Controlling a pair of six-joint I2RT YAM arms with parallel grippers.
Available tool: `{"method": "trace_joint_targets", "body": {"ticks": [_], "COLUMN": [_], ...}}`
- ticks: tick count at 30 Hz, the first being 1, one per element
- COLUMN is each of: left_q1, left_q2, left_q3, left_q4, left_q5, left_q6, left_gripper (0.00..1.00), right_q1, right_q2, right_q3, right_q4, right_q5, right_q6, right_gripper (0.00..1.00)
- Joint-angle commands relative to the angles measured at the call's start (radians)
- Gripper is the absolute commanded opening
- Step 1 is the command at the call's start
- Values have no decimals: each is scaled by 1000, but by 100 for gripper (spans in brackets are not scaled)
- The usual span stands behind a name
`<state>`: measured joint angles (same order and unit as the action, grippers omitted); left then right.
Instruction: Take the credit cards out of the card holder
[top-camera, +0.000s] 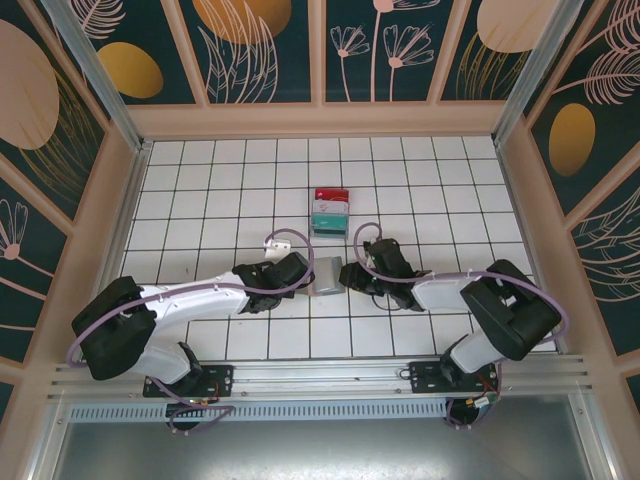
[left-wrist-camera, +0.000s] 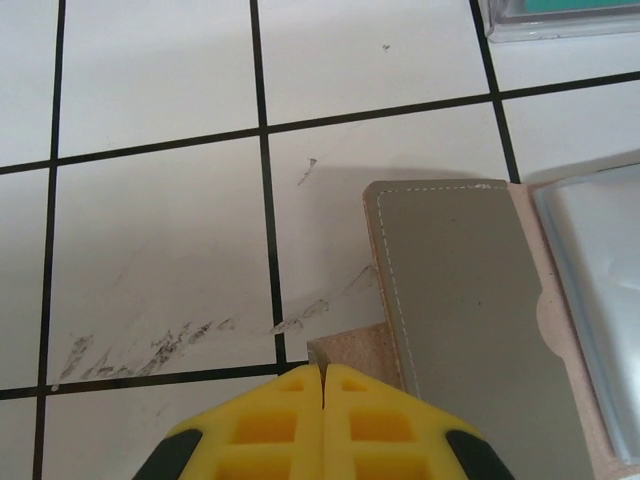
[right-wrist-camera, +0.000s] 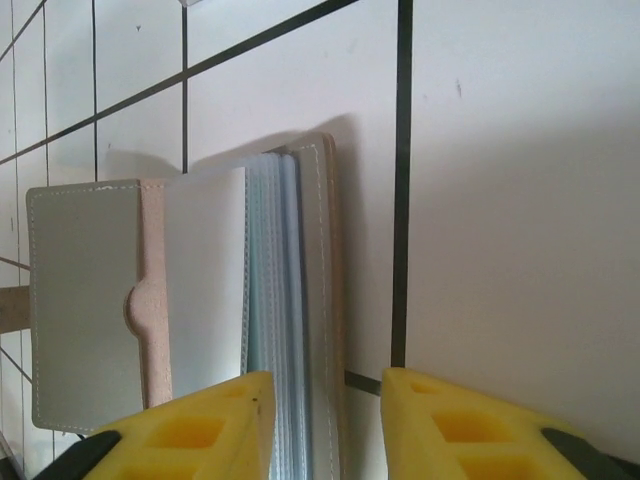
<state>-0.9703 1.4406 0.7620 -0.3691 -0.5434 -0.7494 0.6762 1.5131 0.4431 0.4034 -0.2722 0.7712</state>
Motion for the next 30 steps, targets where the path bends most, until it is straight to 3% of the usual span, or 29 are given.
{"method": "trace_joint_targets", "body": {"ticks": [1,3,11,21,30], "left_q1": [7,7,11,37,39], "left_q2": [14,18,25,63,103], "left_q3": [-7,-8,-27,-81,-95], "left_q4": [25,31,57,159,212], "left_q5": [-10,-4,6,49,74], "left_q6": [8,10,17,33,40], "left_gripper": [0,0,0,0,0], "right_q1": [9,6,6,67,141], "right_q2": [40,48,41,-138,-58], "right_q3": [20,22,16,65,179], "right_q4": [31,42,70,-93,-120], "right_q5": [-40,-51,-81,-9,0], "right_q6": [5,5,10,7,44], "right_gripper": [30,28,0,0,0]}}
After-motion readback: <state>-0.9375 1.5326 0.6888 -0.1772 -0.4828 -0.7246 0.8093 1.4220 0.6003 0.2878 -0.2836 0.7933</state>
